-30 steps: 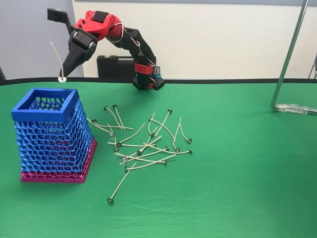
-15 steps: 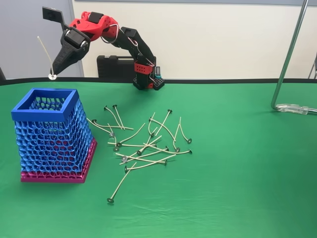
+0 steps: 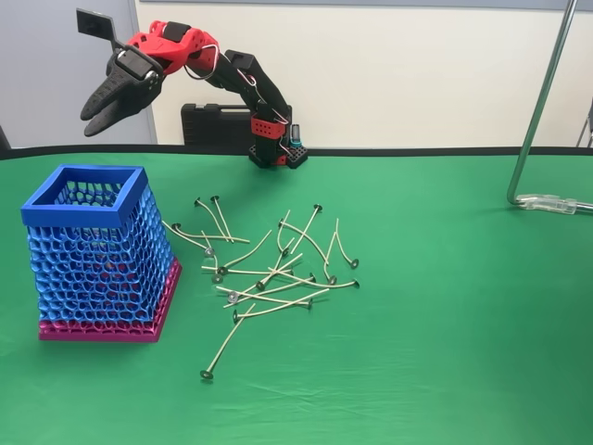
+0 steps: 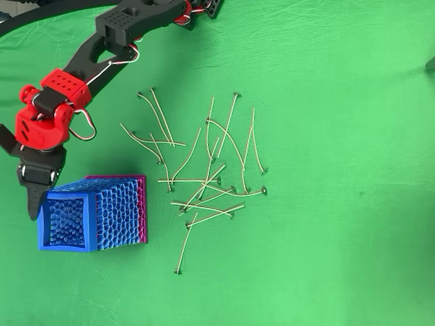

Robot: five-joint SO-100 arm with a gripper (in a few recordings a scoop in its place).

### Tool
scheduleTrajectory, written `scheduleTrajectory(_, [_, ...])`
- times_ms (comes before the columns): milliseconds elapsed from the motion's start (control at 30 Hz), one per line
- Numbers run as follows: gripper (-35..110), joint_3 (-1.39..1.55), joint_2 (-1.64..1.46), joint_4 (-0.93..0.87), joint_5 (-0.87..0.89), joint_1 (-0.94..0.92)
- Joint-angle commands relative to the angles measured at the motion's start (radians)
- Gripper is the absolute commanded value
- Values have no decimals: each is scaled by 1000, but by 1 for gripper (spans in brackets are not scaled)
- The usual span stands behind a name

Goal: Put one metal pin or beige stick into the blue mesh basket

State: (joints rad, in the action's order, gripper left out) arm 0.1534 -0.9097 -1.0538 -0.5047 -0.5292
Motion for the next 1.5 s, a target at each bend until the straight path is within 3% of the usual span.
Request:
scheduleTrajectory(0, [24, -35, -35, 21, 8, -3])
scheduleTrajectory(767, [1, 1015, -839, -12, 143, 291])
scheduleTrajectory(1167, [1, 1540, -1238, -6, 187, 410])
scheduleTrajectory(1467, [1, 2082, -1637, 137, 184, 454])
